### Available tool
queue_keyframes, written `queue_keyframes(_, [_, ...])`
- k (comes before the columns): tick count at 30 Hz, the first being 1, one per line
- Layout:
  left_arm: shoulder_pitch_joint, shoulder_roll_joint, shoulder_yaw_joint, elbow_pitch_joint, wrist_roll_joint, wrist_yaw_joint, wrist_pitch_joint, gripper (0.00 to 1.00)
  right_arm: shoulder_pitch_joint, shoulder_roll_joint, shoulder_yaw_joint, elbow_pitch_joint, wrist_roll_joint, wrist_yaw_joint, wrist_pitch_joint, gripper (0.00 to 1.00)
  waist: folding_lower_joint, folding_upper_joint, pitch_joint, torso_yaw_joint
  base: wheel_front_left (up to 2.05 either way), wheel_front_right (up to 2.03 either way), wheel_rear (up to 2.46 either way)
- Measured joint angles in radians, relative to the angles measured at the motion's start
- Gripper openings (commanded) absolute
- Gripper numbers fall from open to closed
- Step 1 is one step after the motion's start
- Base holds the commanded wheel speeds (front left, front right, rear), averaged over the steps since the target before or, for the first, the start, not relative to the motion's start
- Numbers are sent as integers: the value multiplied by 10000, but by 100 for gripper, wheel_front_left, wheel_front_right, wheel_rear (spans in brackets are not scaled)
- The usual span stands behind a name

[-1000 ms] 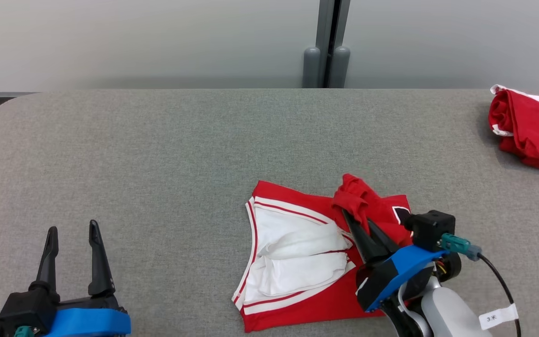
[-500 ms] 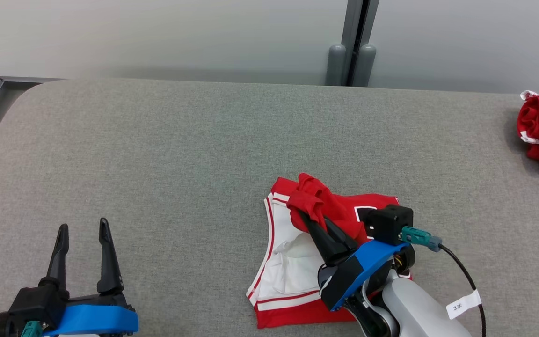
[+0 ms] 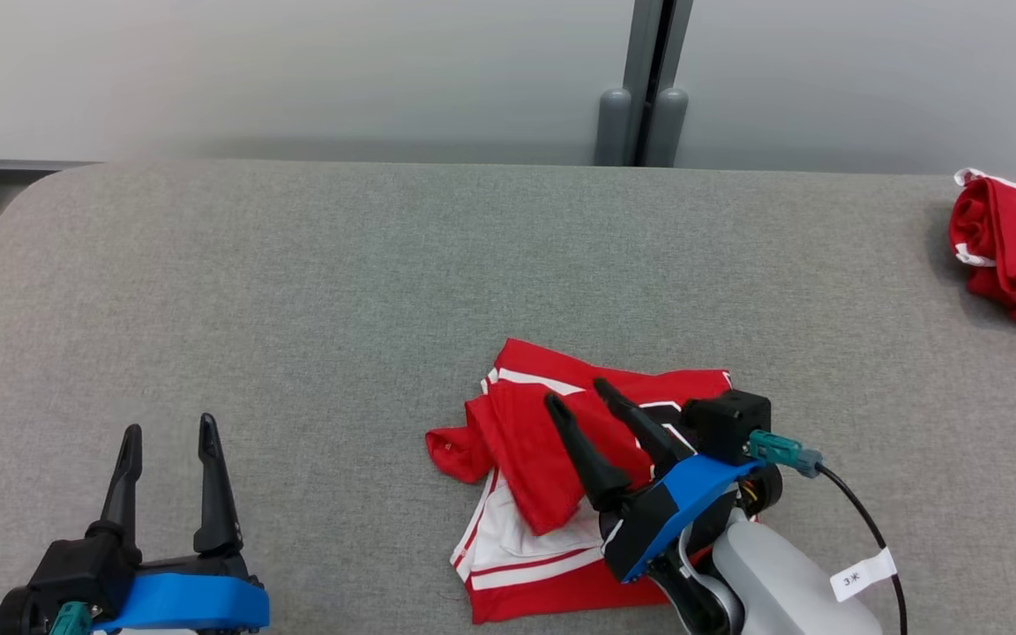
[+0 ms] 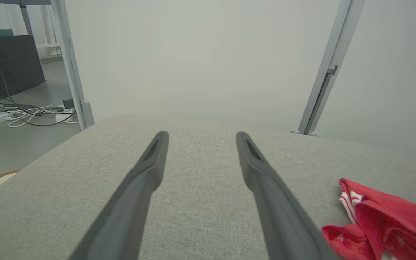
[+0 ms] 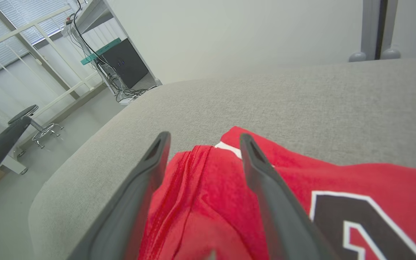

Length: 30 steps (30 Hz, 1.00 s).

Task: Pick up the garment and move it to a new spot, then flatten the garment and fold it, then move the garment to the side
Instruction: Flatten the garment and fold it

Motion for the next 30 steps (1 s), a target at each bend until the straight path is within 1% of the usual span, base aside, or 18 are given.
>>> queue_keyframes(3, [0,0,-12,10,-2,-35,0,100,30,2,-410,-29,-500,0,-178,100,0,0,-97,-158,0,0,0])
queue_keyframes(4, [5,0,-36,-25,-8,-46,0,100,145,-94,-828,-242,-846,0,-242,100,0,0,-154,-270,0,0,0])
queue_keyframes(6, [6,2,-69,-54,-10,-48,0,100,355,-288,-1302,-621,-1246,0,-307,100,0,0,-200,-387,0,0,0])
queue_keyframes(10, [5,-2,-102,-19,-10,-75,0,100,908,-734,-2270,-1559,-1942,0,-339,100,0,0,-266,-597,0,0,0])
queue_keyframes(15, [11,0,-192,25,-8,-104,0,100,1869,-859,-3572,-3005,-2740,0,-355,100,0,0,-387,-767,0,0,0])
queue_keyframes(21, [100,0,-272,77,96,-107,0,100,3239,-788,-4880,-4243,-3381,0,-353,100,0,0,-552,-825,0,0,0])
queue_keyframes(26, [243,0,-299,115,389,-105,0,100,4189,-539,-5668,-4661,-3668,0,-353,100,-1,-1,-758,-817,0,0,0])
queue_keyframes(30, [441,0,-414,46,660,-63,0,100,4685,-399,-6080,-4824,-3824,0,-355,100,-1,-1,-909,-786,0,0,0])
